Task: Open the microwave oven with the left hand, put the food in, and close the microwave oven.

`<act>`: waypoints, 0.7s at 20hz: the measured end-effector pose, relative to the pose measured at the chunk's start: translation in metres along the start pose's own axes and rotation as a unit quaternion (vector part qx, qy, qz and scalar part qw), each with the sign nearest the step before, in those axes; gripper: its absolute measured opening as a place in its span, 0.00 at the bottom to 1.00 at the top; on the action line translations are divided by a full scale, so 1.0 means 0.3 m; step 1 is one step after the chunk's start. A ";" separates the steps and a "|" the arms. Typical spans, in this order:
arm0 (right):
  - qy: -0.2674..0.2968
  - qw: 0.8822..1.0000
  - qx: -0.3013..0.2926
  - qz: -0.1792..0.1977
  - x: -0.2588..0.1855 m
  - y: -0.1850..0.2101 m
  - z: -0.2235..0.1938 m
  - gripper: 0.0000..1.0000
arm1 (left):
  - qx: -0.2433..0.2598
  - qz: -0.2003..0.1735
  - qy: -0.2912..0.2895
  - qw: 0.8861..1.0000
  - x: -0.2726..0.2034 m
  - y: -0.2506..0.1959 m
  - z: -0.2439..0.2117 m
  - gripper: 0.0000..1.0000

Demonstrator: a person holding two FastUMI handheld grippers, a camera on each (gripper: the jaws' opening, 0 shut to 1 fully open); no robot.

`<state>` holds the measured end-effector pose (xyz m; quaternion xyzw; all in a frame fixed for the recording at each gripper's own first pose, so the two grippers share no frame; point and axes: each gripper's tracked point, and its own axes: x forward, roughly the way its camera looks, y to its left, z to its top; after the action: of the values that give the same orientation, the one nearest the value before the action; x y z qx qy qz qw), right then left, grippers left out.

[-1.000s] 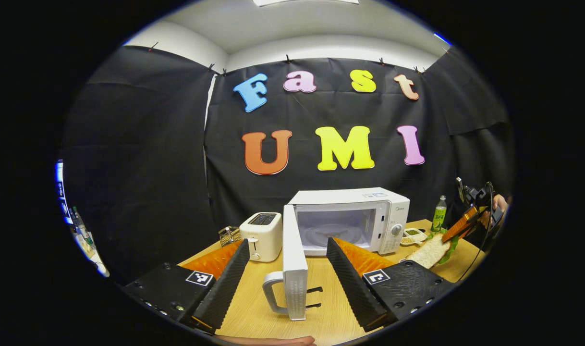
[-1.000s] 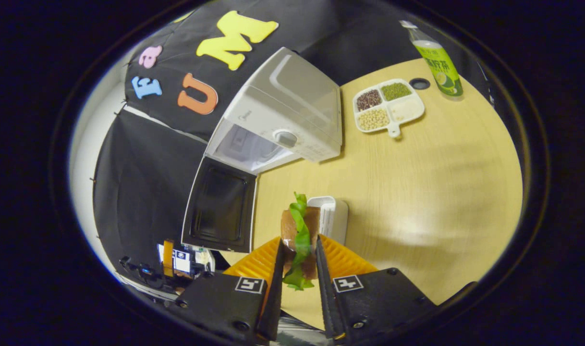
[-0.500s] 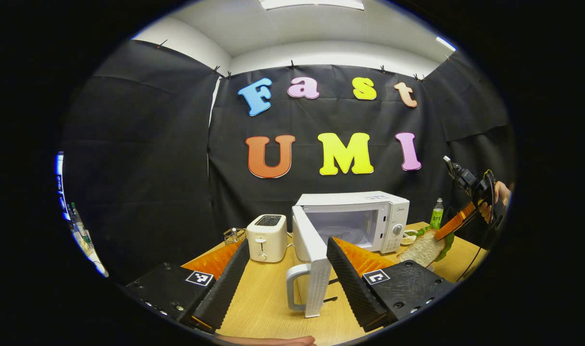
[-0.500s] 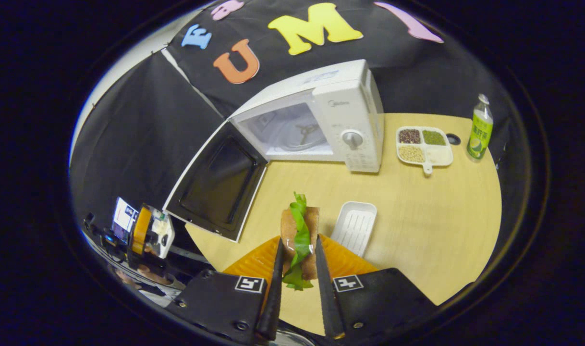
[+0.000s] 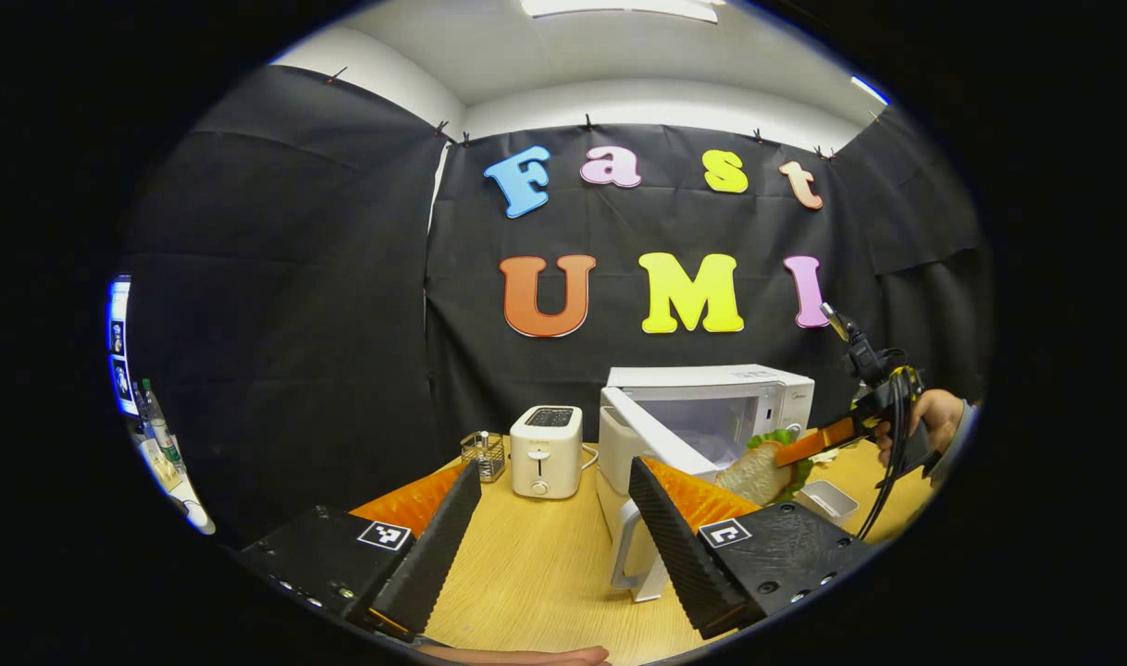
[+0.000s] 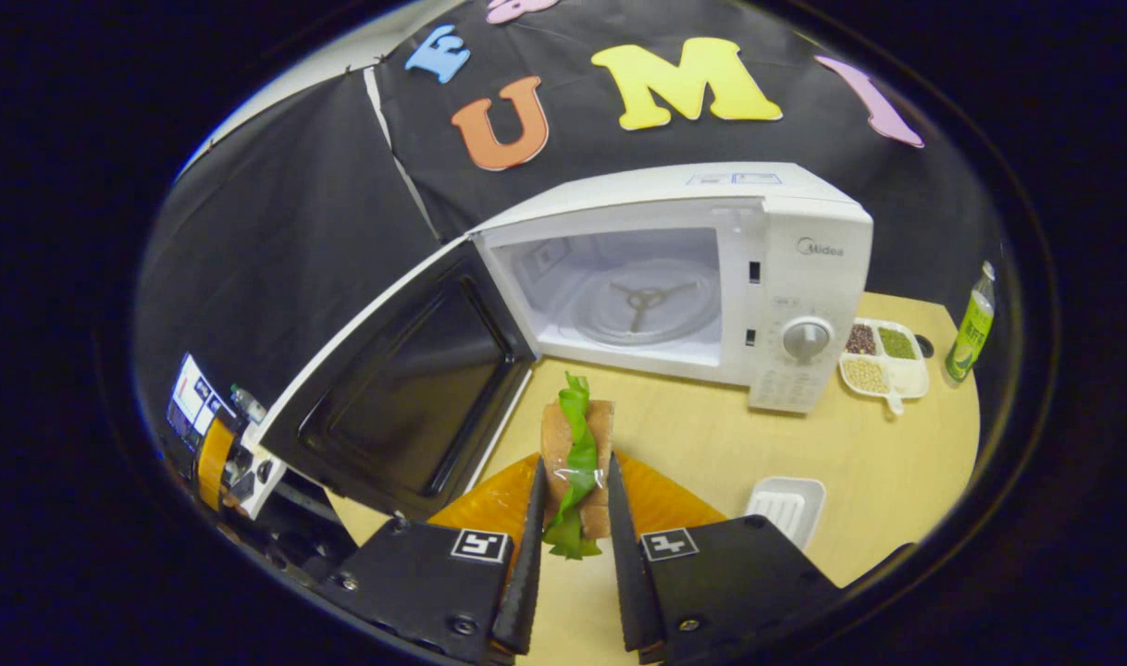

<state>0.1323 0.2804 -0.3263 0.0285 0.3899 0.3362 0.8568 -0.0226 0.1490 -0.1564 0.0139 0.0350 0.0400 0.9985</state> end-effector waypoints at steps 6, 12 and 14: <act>-0.186 0.981 0.036 -0.045 0.168 -0.002 0.203 0.39 | -0.005 -0.015 -0.006 1.000 0.018 -0.012 -0.023 0.96; -0.306 0.947 0.070 -0.067 0.336 -0.005 0.326 0.39 | -0.006 -0.028 -0.003 1.000 0.032 -0.045 -0.047 0.96; -0.321 0.939 0.085 -0.091 0.399 -0.050 0.331 0.38 | -0.002 -0.026 -0.006 1.000 0.040 -0.043 -0.044 0.96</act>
<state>0.2650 0.3616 -0.3397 0.1717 0.1220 0.1956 0.9578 -0.0107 0.1375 -0.1707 0.0111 0.0289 0.0135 0.9994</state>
